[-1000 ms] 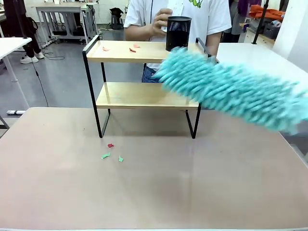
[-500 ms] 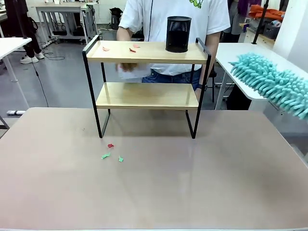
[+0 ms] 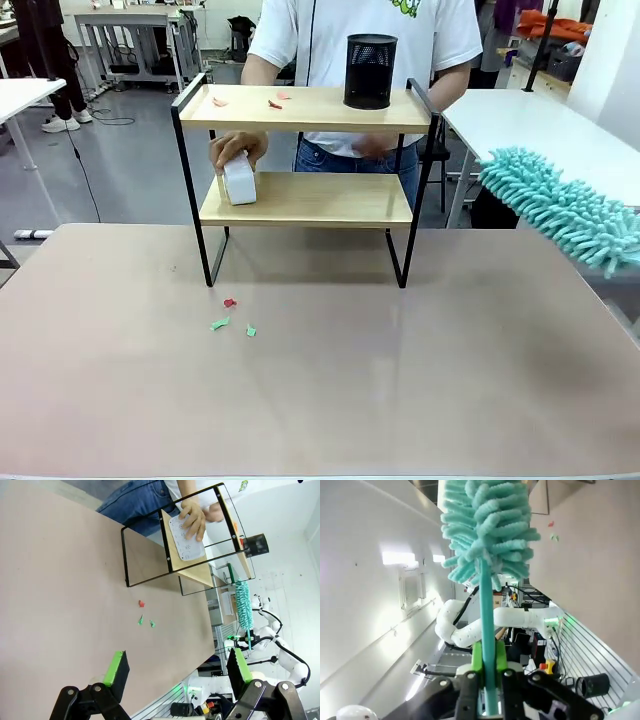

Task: Clean the shelf.
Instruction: Clean the specific tier of the Shelf with the Duster once objects are removed, then clean the remaining tier of the Shelf with the Duster once objects are removed.

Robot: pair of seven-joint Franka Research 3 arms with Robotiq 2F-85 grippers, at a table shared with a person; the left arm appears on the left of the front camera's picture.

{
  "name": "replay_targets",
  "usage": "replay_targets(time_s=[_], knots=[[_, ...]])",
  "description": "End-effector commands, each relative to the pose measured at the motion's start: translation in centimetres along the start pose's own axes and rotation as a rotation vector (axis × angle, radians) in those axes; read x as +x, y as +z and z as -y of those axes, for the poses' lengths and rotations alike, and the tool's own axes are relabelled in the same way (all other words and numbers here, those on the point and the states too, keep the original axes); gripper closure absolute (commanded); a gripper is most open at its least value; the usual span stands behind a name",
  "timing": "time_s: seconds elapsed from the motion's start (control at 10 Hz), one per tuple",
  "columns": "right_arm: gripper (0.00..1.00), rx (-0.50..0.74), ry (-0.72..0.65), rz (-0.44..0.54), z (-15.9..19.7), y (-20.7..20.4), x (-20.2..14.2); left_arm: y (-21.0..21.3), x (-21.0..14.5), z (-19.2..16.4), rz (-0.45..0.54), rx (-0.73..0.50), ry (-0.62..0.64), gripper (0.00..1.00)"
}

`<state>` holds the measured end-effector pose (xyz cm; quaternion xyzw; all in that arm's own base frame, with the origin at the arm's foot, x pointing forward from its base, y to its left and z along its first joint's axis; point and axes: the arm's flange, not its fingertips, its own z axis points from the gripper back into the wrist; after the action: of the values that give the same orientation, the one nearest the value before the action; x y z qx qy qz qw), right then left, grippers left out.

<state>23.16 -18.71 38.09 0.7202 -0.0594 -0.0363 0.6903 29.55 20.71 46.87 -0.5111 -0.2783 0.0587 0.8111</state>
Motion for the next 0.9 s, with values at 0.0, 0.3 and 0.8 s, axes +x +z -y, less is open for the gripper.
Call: replay_targets(time_s=[0.0,0.3,0.8], knots=[[0.88,0.018,0.015,-0.009,-1.11,0.40,-0.30,-0.17,0.13,0.12,0.017,-0.025,-0.021,0.00],[0.88,0.018,0.015,-0.009,-1.11,0.40,-0.30,-0.17,0.13,0.12,0.017,-0.025,-0.021,0.00],[0.88,0.018,0.015,-0.009,-1.11,0.40,-0.30,-0.17,0.13,0.12,0.017,-0.025,-0.021,0.00]])
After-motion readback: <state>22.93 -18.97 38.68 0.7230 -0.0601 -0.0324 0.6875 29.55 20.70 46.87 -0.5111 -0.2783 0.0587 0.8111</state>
